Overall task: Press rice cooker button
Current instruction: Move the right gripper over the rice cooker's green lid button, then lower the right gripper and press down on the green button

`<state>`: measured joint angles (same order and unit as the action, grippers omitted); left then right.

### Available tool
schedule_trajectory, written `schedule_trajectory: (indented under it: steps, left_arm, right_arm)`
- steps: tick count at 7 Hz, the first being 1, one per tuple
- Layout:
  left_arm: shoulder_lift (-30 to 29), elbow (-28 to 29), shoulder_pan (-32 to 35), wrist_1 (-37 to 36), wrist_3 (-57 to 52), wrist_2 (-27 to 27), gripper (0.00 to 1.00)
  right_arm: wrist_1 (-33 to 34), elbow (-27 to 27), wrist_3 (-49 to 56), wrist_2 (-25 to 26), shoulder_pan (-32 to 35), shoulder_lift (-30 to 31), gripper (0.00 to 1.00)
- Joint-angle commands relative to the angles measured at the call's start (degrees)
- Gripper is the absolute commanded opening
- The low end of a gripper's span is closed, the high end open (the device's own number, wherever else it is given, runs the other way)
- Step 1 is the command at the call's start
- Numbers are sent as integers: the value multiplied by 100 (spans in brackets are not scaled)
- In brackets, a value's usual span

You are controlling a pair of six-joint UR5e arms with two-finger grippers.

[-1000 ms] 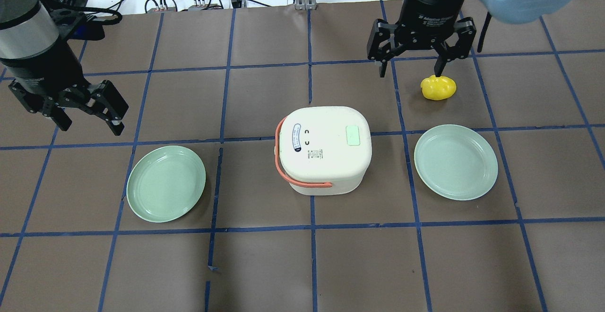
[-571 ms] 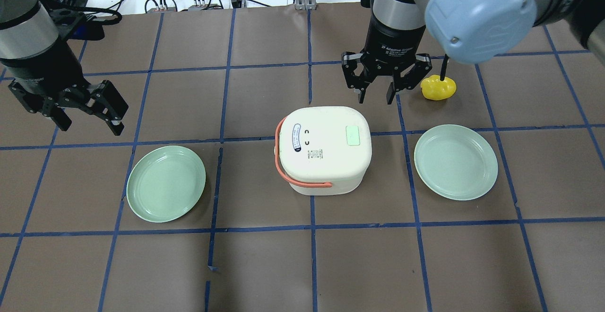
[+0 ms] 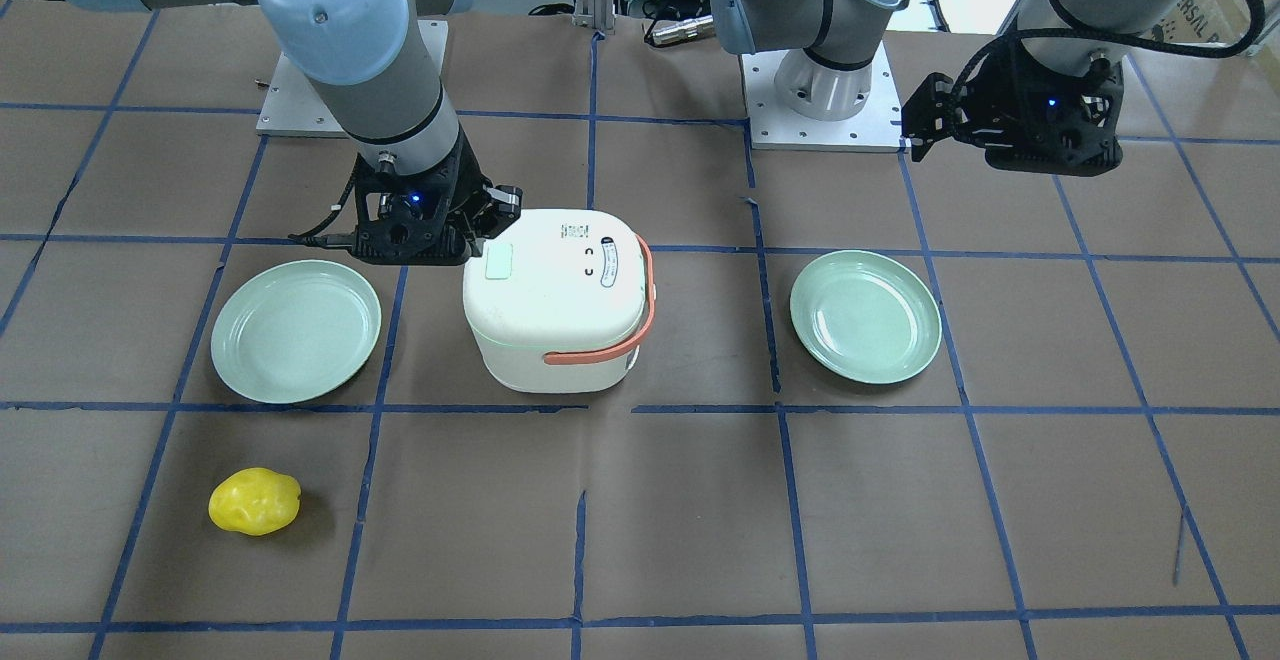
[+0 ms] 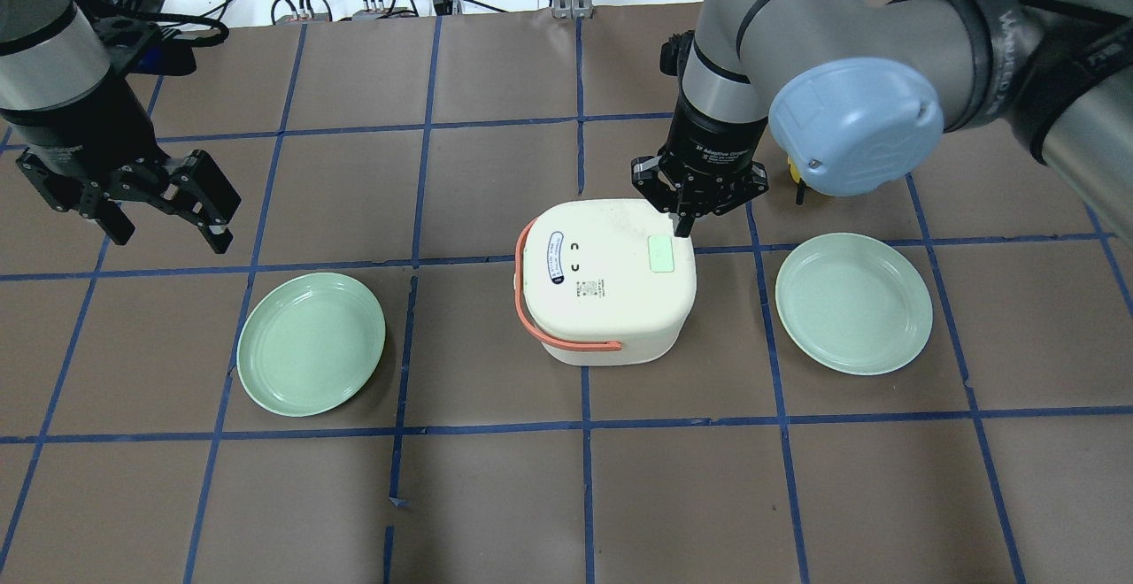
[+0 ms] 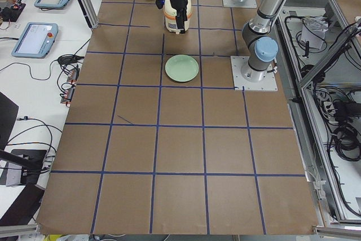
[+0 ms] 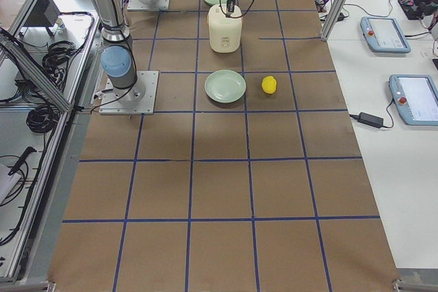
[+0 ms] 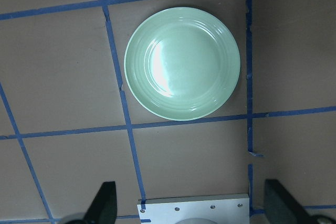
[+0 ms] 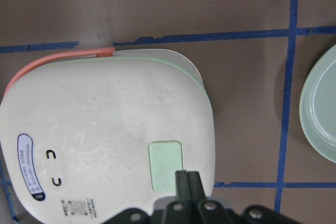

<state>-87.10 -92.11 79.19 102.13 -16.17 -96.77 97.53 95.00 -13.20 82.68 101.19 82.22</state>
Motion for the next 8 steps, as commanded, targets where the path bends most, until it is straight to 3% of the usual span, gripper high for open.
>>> schedule_trajectory:
  steps: [1, 3, 8]
  left_arm:
    - [0, 0, 0, 0, 0, 0, 100]
    - [0, 0, 0, 0, 0, 0, 100]
    - [0, 0, 0, 0, 0, 0, 100]
  right_arm:
    - [197, 106, -25, -15, 15, -13, 11]
    - [302, 124, -42, -244, 7, -100, 11]
    - [442, 370, -51, -244, 6, -144, 11]
